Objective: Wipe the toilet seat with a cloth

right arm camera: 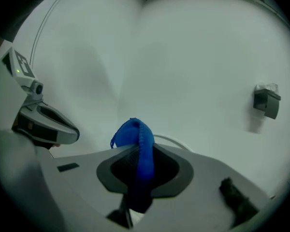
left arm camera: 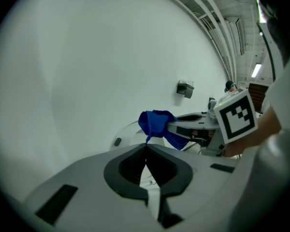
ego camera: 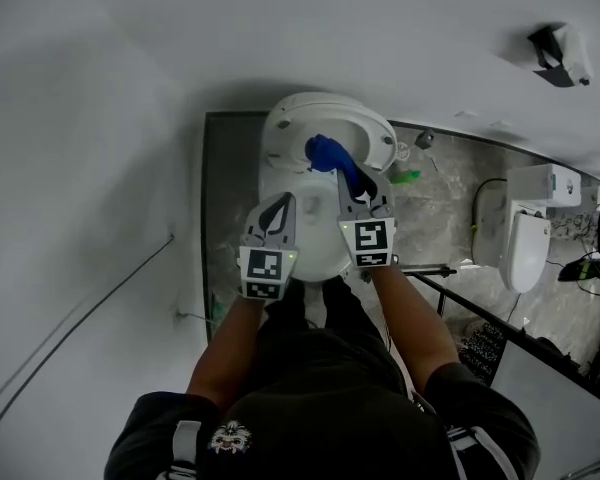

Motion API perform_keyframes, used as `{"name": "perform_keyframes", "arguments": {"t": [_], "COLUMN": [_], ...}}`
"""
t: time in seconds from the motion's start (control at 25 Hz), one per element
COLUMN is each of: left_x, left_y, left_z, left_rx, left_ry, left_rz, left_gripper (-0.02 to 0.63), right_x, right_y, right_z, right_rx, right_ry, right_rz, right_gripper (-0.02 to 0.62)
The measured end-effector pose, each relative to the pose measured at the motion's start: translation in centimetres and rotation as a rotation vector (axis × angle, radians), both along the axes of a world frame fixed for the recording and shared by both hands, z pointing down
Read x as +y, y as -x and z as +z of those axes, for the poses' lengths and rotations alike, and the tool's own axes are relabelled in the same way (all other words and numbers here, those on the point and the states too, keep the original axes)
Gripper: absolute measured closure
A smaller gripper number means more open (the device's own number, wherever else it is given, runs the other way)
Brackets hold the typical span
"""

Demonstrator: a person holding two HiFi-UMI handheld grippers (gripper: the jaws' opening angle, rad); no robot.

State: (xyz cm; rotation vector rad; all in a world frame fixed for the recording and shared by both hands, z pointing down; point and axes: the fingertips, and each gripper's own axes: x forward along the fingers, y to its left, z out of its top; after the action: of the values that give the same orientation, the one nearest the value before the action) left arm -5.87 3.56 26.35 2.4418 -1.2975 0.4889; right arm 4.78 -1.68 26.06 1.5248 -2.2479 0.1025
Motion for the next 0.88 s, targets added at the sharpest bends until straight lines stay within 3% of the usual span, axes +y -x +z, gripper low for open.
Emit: {"name": "perform_keyframes", "arguments": {"t": [0.52,0.88], "left_x": [-0.7,-0.9], "left_y": [-0.8,-3.3], "left_z": [4.2,5.3], "left_rx": [-0.041,-0.04], "left_ry": [0.067,0.09], "left_rz": [-0.011,0.028], "left_gripper": [0.597,0.597], "right_x": [-7.3,-8.1], "right_y": [-0.8,-5.7], "right_z": [4.0,5.5], "right_rx": [0.026,0.011], "right_ry": [0.021,0.034], "right_rz": [0.021,0.12], "right_gripper": [0.531,0.531]}}
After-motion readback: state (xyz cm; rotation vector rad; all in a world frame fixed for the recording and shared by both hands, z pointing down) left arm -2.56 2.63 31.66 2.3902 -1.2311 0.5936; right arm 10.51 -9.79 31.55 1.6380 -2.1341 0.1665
